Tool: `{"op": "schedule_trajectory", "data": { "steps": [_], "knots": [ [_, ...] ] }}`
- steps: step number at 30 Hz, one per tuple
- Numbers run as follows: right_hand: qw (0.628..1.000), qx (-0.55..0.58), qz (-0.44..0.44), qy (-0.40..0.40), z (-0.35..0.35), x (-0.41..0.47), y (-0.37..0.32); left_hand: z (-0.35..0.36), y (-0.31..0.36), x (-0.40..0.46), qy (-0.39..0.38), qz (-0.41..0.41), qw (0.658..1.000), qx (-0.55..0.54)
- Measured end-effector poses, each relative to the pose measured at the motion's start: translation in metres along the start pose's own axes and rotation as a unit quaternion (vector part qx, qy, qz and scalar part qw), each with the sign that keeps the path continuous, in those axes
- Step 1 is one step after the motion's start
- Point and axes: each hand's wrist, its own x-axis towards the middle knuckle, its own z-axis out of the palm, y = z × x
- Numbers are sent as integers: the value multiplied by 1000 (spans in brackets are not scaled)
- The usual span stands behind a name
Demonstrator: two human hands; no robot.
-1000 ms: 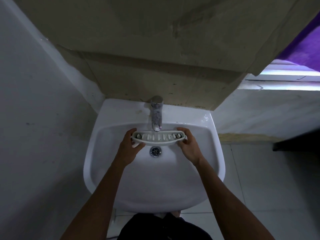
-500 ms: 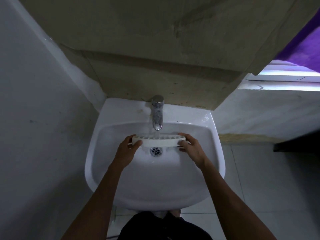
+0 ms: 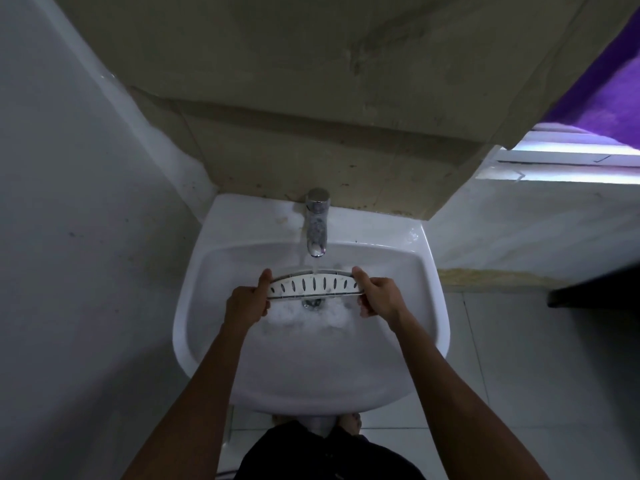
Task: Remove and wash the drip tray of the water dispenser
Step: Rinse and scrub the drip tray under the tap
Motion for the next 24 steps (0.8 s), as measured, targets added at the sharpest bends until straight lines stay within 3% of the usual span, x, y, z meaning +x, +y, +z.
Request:
{"op": "schedule_trajectory", "data": {
  "steps": [9,24],
  "knots": [
    [1000,11,19,4,0,-7,0,6,2,-1,-14,-41,999,-17],
    [990,127,-44,-33,7,-3,-2,13,6,8,-71,-29,979,-191]
  ]
}}
